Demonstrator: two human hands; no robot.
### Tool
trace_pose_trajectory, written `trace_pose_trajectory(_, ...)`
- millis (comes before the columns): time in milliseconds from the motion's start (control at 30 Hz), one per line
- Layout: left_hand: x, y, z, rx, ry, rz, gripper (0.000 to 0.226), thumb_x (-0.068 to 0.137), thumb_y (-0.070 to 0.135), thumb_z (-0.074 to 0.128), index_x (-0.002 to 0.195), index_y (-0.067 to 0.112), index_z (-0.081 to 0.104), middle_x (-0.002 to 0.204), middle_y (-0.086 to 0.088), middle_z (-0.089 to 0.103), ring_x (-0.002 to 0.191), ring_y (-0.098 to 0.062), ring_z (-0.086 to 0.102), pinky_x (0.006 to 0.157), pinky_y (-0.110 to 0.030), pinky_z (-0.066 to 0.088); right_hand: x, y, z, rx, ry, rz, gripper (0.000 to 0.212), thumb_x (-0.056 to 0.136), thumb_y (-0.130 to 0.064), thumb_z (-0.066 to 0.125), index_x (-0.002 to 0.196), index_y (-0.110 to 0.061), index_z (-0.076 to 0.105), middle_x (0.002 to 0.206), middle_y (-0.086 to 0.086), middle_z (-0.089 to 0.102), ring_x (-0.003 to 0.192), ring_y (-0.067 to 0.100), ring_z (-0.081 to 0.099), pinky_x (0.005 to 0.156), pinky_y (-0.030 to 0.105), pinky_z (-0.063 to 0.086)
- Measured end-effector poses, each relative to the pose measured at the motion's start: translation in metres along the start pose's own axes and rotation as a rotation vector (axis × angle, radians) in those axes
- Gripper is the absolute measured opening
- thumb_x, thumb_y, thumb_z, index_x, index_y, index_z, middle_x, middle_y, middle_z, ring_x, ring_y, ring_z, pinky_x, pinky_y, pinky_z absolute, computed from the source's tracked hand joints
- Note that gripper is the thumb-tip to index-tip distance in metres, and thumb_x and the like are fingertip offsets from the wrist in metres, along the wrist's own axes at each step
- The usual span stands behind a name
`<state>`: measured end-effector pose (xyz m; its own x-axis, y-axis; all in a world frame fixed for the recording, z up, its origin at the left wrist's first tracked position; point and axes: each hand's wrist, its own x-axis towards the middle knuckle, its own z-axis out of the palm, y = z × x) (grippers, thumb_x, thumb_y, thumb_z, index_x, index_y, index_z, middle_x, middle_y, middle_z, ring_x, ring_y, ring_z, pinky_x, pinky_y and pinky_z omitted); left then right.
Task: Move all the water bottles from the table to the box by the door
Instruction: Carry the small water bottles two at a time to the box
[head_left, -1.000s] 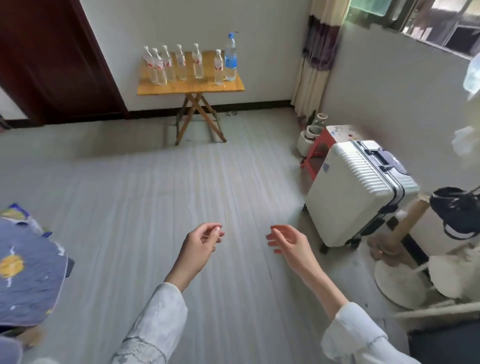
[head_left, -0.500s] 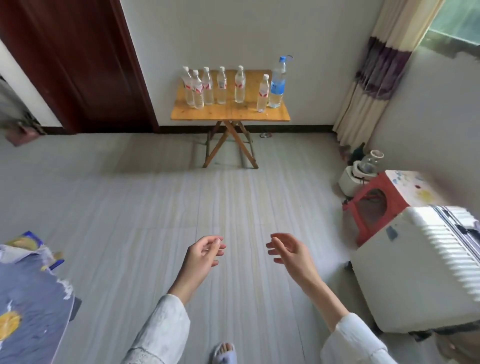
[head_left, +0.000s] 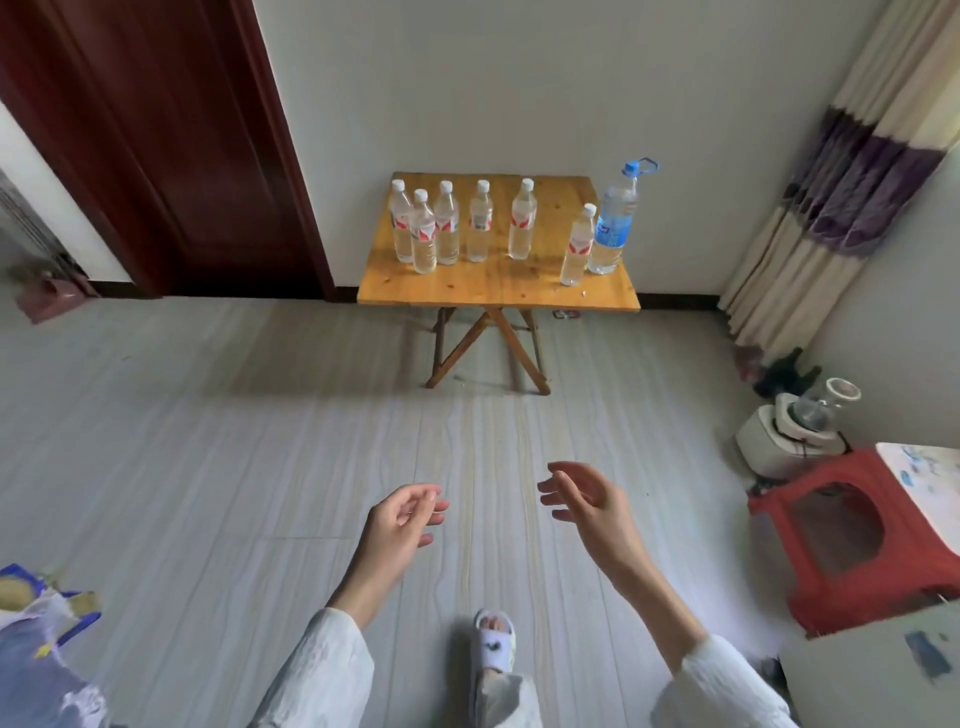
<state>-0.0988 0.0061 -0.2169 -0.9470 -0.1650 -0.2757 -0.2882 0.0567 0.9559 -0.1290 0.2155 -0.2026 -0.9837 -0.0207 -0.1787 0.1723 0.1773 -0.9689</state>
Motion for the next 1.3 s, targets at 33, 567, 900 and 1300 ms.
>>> trace_pose_trajectory(33,0.023,0.006,-0.001,-0.001,0.013,0.004,0.014,0.092,0.019,0.047,0.09,0.02,0.061,0.091,0.0,0.067,0.089,-0.018,0.063,0.077,-0.03,0.05,0.025,-0.004,0.002,-0.002,-0.007,-0.014,0.012,0.091,-0.022,0.05,0.092,-0.026,0.061,0.086,0.0,0.07,0.081,0.012,0.067,0.073,0.027,0.054)
trace_pose_trajectory(567,0.31,0.089,-0.014,0.024,0.096,0.01,0.014,0.092,0.021,0.047,0.091,0.026,0.06,0.096,0.001,0.067,0.094,-0.015,0.064,0.077,-0.027,0.052,0.334,-0.068,0.04,-0.078,-0.116,-0.021,0.019,0.09,-0.025,0.051,0.104,-0.016,0.06,0.09,0.002,0.07,0.083,0.014,0.067,0.077,0.033,0.056)
trace_pose_trajectory(900,0.5,0.124,-0.059,0.042,0.052,0.001,0.015,0.093,0.02,0.046,0.099,0.022,0.059,0.102,-0.001,0.066,0.098,-0.015,0.061,0.085,-0.033,0.05,0.512,-0.1,0.104,-0.122,-0.087,0.021,0.02,0.091,-0.024,0.05,0.106,-0.013,0.058,0.092,0.006,0.068,0.086,0.02,0.066,0.079,0.038,0.055)
trace_pose_trajectory(1300,0.698,0.163,-0.084,0.278,-0.022,0.046,0.047,0.088,0.031,0.053,0.132,0.024,0.037,0.133,0.009,0.042,0.118,-0.009,0.041,0.093,-0.024,0.034,0.686,-0.132,0.154,-0.222,-0.002,0.072,0.033,0.09,-0.026,0.053,0.119,-0.011,0.053,0.113,0.01,0.063,0.097,0.022,0.061,0.076,0.036,0.055)
